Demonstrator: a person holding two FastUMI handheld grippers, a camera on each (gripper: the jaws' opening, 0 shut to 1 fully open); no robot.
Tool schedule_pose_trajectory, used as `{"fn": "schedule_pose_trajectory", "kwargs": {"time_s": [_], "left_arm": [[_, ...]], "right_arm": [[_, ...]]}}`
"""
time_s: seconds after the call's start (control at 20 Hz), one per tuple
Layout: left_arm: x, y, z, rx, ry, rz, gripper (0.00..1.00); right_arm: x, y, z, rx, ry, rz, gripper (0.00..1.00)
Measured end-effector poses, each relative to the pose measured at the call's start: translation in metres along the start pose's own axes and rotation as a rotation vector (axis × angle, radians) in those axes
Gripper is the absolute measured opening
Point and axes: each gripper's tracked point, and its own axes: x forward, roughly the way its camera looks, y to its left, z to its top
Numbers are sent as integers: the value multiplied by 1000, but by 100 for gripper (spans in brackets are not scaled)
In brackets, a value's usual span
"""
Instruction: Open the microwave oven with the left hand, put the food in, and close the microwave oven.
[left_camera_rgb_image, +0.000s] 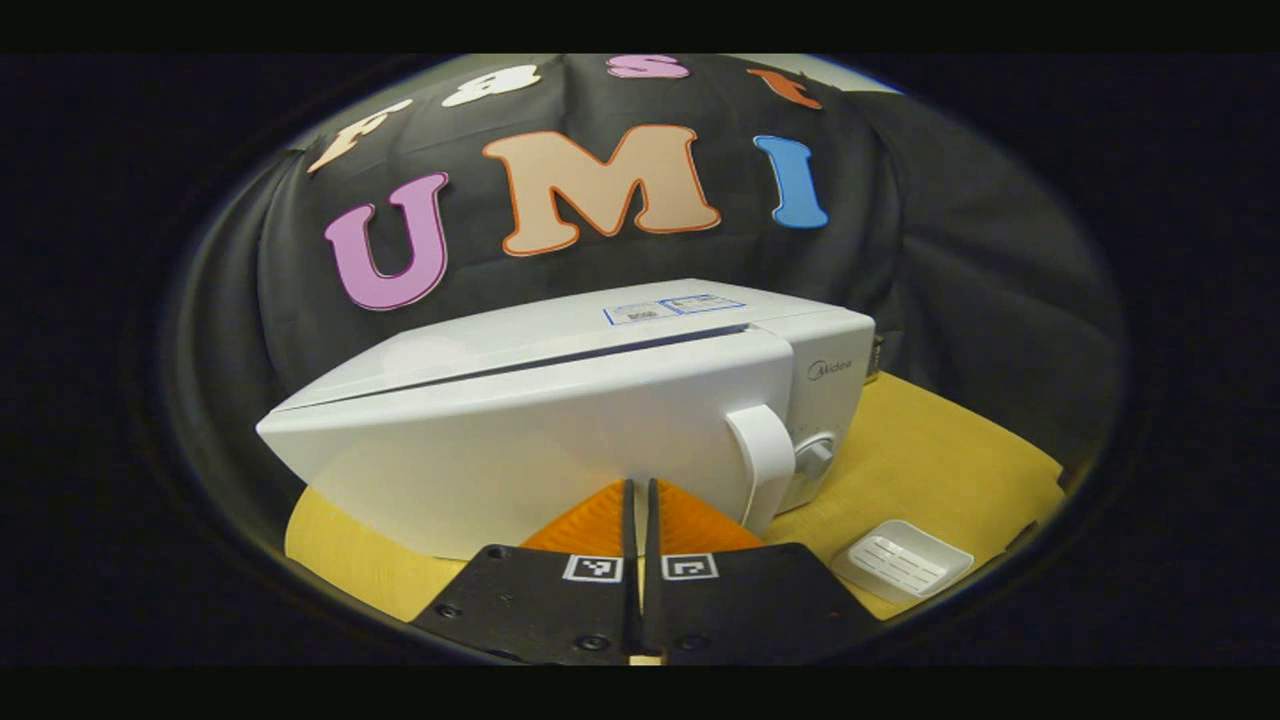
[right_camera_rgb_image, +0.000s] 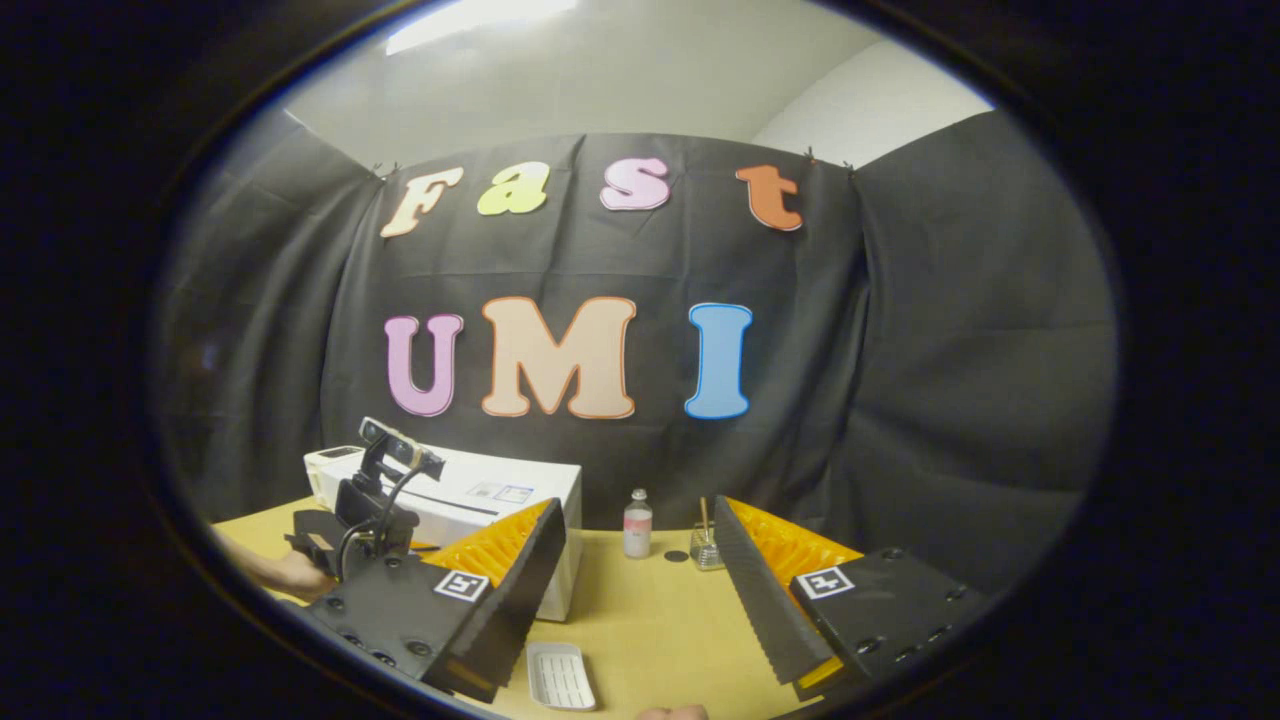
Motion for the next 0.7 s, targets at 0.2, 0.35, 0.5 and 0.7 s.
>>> {"fn": "schedule_pose_trajectory", "kwargs": {"time_s": [0.2, 0.35, 0.5, 0.7], "left_arm": [[13, 11, 0, -29, 1, 22, 0], [8, 12, -9, -119, 36, 69, 0], [-1, 26, 2, -75, -5, 106, 2], [-34, 29, 16, -44, -37, 99, 1]], "right_arm": [[3, -7, 3, -9, -7, -22, 93], [4, -11, -1, -10, 14, -27, 93], [5, -11, -5, 4, 33, -19, 93], [7, -14, -5, 17, 33, -17, 95]]}}
